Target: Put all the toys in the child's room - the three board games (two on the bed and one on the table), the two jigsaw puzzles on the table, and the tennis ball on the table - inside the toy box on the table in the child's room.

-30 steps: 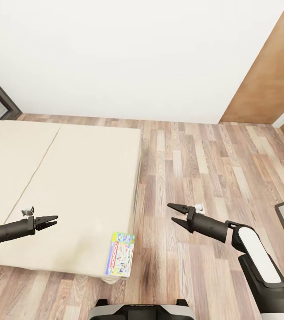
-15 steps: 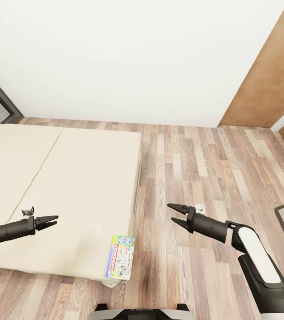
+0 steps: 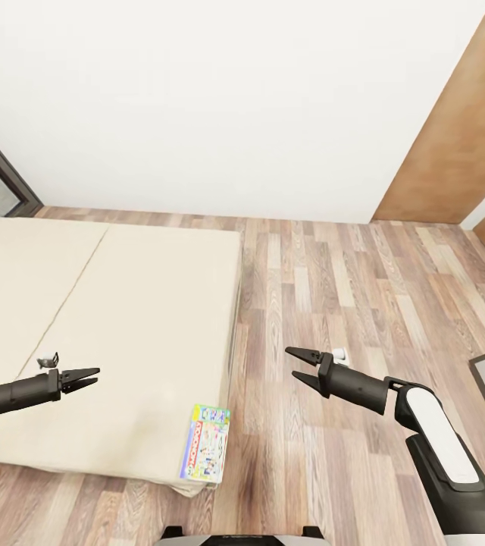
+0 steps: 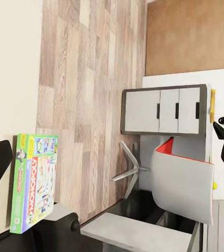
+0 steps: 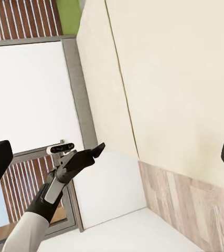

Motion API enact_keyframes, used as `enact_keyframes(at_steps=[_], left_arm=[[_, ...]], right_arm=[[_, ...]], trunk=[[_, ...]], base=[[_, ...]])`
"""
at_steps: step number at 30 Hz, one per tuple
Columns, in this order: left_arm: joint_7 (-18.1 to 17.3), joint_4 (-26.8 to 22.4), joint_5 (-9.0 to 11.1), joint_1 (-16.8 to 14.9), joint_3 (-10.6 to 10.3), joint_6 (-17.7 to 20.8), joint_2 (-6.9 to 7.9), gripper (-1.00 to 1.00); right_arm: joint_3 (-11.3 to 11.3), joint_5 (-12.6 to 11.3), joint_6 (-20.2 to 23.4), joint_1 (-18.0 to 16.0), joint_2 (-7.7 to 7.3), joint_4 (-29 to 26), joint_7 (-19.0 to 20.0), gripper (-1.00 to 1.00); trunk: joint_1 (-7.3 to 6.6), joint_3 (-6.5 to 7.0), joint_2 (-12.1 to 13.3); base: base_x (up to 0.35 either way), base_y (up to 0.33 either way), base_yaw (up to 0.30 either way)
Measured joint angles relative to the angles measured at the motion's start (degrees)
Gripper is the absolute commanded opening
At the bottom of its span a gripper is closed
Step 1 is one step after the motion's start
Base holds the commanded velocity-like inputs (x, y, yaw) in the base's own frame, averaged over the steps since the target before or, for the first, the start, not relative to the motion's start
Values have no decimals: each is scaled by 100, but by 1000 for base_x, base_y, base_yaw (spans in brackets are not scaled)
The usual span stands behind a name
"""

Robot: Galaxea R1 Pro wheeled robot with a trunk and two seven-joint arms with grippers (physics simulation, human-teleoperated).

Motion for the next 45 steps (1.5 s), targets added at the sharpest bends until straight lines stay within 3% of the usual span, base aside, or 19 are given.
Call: enact_keyframes(at_steps=[45], left_arm=[[0,0,-10,0,5,-2,-1,100]], right_arm=[[6,0,1,2,12,0,0,100]], trunk=[[0,425,0]], base=[[0,0,0]])
